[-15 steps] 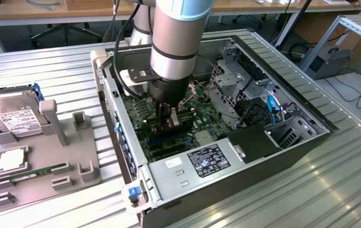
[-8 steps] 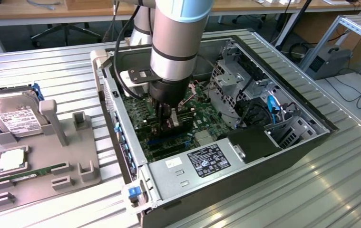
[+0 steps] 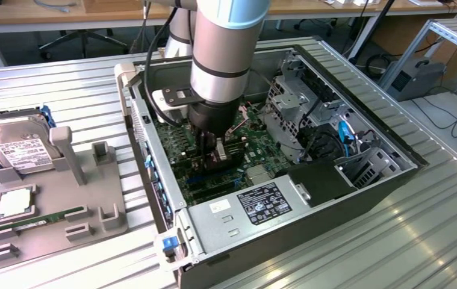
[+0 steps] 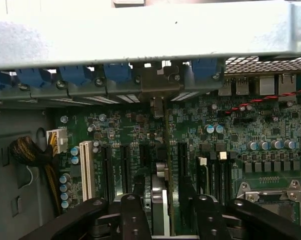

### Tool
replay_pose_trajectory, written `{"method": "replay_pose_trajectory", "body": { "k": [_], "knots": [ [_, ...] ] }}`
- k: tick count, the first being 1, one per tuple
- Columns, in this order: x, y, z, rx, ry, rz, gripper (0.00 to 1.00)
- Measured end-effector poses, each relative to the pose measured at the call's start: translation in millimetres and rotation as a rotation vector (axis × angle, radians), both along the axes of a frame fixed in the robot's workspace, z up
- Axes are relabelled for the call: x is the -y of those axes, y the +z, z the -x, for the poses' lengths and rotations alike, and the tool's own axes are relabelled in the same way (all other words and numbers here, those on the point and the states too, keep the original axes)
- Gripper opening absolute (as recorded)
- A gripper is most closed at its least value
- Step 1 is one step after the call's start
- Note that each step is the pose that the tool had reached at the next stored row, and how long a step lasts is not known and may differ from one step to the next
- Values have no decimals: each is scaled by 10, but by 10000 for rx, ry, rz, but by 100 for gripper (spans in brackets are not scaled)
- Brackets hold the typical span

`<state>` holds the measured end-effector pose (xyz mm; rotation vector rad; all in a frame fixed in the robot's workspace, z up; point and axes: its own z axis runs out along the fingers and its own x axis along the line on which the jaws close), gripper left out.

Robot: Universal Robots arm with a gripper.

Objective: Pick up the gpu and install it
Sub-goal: 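Insert the gpu into the slot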

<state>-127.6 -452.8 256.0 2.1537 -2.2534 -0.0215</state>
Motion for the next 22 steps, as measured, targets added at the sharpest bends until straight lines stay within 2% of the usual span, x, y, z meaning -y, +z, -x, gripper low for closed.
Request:
{"method": "replay_pose_trajectory", "body": {
  "k": [4,9,11,13,14,15,17,20,22],
  "knots": [
    [0,15,0,-3,0,4,41],
    [-13,162,0,1,0,-1,41],
    [-25,229,0,0,-1,-1,41],
    [-63,276,-4,-2,7,-2,40],
    [-66,279,-13,-12,12,-3,33],
    [-68,280,-27,-27,14,-9,26],
    [-70,280,-73,-88,28,-27,26],
    [-70,280,-187,-229,56,-60,11],
    [-70,280,-260,-325,65,-76,11]
  ]
}}
